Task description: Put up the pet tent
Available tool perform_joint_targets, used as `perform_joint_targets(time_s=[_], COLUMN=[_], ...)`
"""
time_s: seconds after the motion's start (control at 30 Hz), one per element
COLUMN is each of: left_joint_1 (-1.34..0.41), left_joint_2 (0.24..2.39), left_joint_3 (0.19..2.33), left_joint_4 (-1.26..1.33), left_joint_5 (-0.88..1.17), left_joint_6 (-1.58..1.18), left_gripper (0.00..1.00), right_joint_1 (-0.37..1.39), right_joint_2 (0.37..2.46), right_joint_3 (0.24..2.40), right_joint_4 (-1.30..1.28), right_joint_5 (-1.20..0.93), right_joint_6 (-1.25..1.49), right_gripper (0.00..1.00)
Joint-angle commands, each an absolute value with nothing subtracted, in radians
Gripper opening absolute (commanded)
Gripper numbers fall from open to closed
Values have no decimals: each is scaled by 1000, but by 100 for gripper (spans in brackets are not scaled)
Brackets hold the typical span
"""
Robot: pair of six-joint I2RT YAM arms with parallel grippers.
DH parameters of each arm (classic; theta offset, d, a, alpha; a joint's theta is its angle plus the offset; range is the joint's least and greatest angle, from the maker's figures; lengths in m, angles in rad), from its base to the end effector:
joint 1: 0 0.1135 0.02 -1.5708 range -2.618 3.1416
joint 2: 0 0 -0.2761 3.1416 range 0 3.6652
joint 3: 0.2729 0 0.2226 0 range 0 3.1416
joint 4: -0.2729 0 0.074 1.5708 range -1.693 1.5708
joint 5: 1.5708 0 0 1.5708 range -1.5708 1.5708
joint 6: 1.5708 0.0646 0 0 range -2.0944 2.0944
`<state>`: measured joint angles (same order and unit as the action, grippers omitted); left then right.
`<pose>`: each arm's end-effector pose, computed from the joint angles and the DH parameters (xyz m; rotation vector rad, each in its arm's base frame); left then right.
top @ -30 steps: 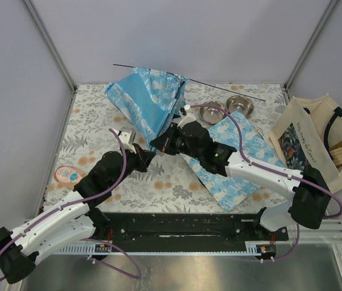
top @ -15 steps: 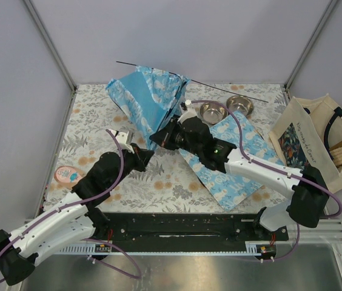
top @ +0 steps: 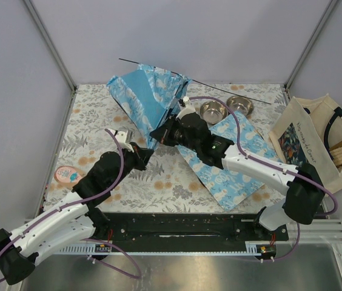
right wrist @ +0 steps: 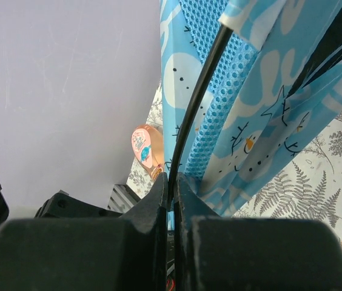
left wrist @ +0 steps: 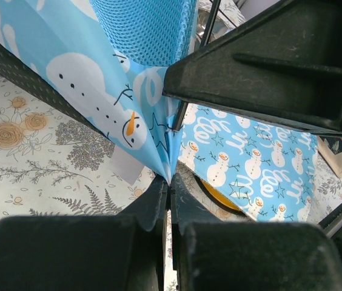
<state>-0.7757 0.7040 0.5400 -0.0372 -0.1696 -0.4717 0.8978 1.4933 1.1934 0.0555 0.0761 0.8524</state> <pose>0.1259 -0.1083 0.2889 0.1513 1.8250 -0.7453 0.2254 0.2749 0.3493 0.0139 1.9770 1.1369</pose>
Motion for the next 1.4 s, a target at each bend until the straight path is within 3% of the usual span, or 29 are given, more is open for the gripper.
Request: perform_joint_targets(time_s=[0.0,1.37], left_joint_1=[-804,-804], left_joint_2=[704,727], left_joint_3=[492,489], left_joint_4=[-394,-391], left_joint_5=[-51,-98], left_joint_6=[-488,-502], left_gripper=[0,0], right_joint_1=[667,580], right_joint_2=[1491,1471], right_joint_3=[1322,1327], right_joint_4=[299,245], right_joint_5=[542,422], right_joint_6=[724,644], right_gripper=[0,0])
